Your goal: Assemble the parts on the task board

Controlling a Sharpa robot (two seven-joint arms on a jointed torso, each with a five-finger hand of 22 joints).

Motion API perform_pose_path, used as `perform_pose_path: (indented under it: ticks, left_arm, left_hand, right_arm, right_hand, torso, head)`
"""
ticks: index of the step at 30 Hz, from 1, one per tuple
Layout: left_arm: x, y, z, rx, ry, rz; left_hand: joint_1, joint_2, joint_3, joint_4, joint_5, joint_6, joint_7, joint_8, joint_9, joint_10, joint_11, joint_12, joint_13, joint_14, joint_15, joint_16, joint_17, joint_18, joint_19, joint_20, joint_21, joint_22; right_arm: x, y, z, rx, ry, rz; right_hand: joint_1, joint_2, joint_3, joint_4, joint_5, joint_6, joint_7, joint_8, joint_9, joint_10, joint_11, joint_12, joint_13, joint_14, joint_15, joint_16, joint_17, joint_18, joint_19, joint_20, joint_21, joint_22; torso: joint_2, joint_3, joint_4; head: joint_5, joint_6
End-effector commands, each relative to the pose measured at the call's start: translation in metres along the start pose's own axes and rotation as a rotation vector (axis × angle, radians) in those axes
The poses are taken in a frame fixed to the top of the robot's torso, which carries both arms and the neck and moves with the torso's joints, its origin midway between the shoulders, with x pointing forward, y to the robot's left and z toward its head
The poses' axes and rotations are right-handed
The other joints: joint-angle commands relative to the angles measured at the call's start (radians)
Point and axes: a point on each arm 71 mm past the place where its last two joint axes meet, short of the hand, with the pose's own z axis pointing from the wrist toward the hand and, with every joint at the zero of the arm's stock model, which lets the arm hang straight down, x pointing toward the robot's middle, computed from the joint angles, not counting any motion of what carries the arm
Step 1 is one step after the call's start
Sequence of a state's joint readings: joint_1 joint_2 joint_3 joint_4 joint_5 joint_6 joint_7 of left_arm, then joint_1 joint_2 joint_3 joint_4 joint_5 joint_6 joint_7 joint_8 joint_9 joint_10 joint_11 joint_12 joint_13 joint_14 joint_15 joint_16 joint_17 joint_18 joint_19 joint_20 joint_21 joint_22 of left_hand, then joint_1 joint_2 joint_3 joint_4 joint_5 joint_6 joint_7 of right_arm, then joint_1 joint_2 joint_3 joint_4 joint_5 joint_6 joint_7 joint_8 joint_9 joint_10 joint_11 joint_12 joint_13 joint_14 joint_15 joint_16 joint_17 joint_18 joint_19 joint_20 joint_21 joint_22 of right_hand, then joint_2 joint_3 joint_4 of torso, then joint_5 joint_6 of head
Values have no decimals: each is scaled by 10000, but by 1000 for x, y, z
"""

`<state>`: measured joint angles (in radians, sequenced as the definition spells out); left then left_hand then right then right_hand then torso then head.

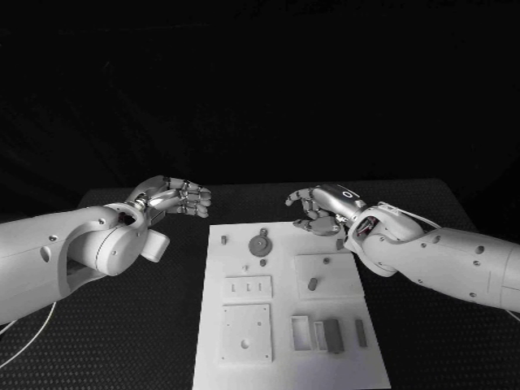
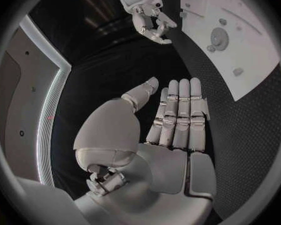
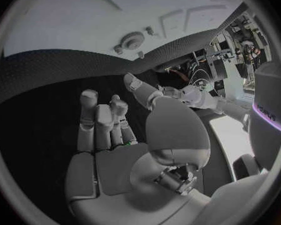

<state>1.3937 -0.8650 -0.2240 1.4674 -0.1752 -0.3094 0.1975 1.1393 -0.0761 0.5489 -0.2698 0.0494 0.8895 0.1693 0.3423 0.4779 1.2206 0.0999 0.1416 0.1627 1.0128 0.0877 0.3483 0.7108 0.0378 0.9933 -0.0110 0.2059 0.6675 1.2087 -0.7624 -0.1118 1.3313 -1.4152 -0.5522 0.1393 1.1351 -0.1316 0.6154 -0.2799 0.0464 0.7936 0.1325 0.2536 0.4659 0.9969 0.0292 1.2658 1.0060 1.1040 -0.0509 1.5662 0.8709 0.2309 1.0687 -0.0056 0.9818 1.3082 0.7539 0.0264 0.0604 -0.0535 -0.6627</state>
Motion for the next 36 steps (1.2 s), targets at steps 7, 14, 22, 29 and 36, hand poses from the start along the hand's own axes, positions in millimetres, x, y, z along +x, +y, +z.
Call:
perform_pose_path:
  ticks: [7,14,22,29,36]
  left_arm:
    - [-1,-2,3,182,16,47]
    - [2,-2,4,199,77,43]
    - [2,-2,4,191,100,30]
    - [4,-2,4,201,195,11]
    - [5,-2,4,195,214,10]
  left_hand:
    - [-40,-106,7,-34,5,-105,-14,-62,8,-71,53,-49,18,-71,39,-84,28,13,-73,17,-84,17]
    - [-49,-115,1,-33,5,-133,0,-80,8,-105,72,-82,23,-101,56,-121,39,14,-97,32,-102,22]
    - [-53,-112,0,-30,5,-136,2,-82,10,-106,74,-86,27,-102,59,-127,44,15,-100,35,-105,25]
    - [-59,-114,-4,-26,5,-139,4,-84,11,-107,75,-90,30,-103,61,-132,48,16,-102,38,-108,27]
    - [-64,-110,-5,-22,5,-140,5,-85,12,-108,77,-94,33,-104,63,-137,52,17,-103,40,-110,29]
  right_arm:
    - [-8,-18,-28,50,1380,1283]
    - [-13,-48,-45,919,2036,983]
    - [-16,-73,-58,1592,2180,481]
    - [-11,-84,-61,2109,2156,460]
    - [3,-86,-60,2324,2149,376]
  right_hand:
    - [-110,-275,68,84,39,441,407,72,-12,-332,322,12,-38,-34,67,-43,-26,309,14,46,-76,91]
    - [-163,-456,125,182,38,460,402,81,-18,-355,318,2,-69,-66,63,-75,-46,309,-5,64,-119,86]
    - [-204,-620,183,328,39,460,402,82,-26,-368,317,6,-92,-80,64,-85,-57,309,-6,74,-142,91]
    - [-376,-913,195,615,37,442,412,75,-39,-394,329,14,-117,-102,75,-93,-68,309,-15,94,-167,103]
    - [-499,-1105,178,781,38,408,418,61,-52,-414,334,26,-130,-121,80,-93,-73,309,-35,97,-183,116]
  torso:
    - [-65,66,-215]
    - [-88,89,-236]
    - [-100,125,-292]
    - [-82,99,-240]
    - [-84,90,-217]
  head:
    - [-112,198]
    - [-188,187]
    - [-208,115]
    - [-307,103]
    - [-310,61]
